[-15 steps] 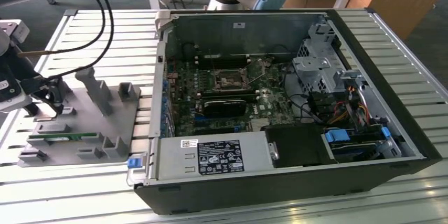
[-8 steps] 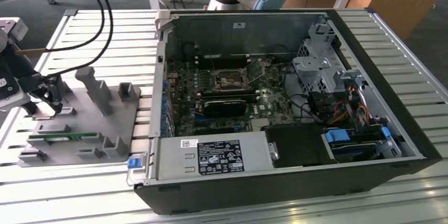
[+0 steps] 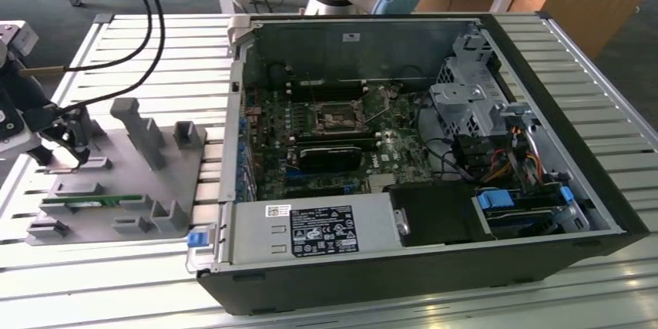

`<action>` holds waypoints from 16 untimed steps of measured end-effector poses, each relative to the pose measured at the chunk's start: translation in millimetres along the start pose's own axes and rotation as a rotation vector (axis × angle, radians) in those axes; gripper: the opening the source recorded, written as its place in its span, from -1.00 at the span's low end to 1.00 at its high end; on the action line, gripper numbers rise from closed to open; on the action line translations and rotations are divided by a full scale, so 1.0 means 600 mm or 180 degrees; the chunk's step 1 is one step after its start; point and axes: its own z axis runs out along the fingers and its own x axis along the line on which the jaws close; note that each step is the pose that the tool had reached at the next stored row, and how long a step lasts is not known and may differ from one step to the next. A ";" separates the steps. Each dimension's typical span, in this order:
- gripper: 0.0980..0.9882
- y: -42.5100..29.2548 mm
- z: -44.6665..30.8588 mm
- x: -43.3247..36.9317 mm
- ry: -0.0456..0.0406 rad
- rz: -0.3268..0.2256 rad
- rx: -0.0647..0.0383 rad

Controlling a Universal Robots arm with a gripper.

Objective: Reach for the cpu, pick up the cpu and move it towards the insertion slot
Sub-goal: 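Pick up the cpu and move it towards the insertion slot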

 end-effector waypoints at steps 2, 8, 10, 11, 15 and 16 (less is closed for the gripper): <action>0.00 0.000 -0.001 0.000 0.0000 0.0000 0.0000; 0.00 0.000 -0.005 0.000 0.0000 0.0000 0.0000; 0.00 0.000 -0.006 0.000 0.0000 0.0000 0.0000; 0.00 0.000 -0.007 0.000 0.0000 0.0000 0.0000; 0.00 0.000 -0.008 0.000 0.0000 0.0000 0.0000; 0.00 0.000 -0.009 0.000 0.0000 0.0000 0.0000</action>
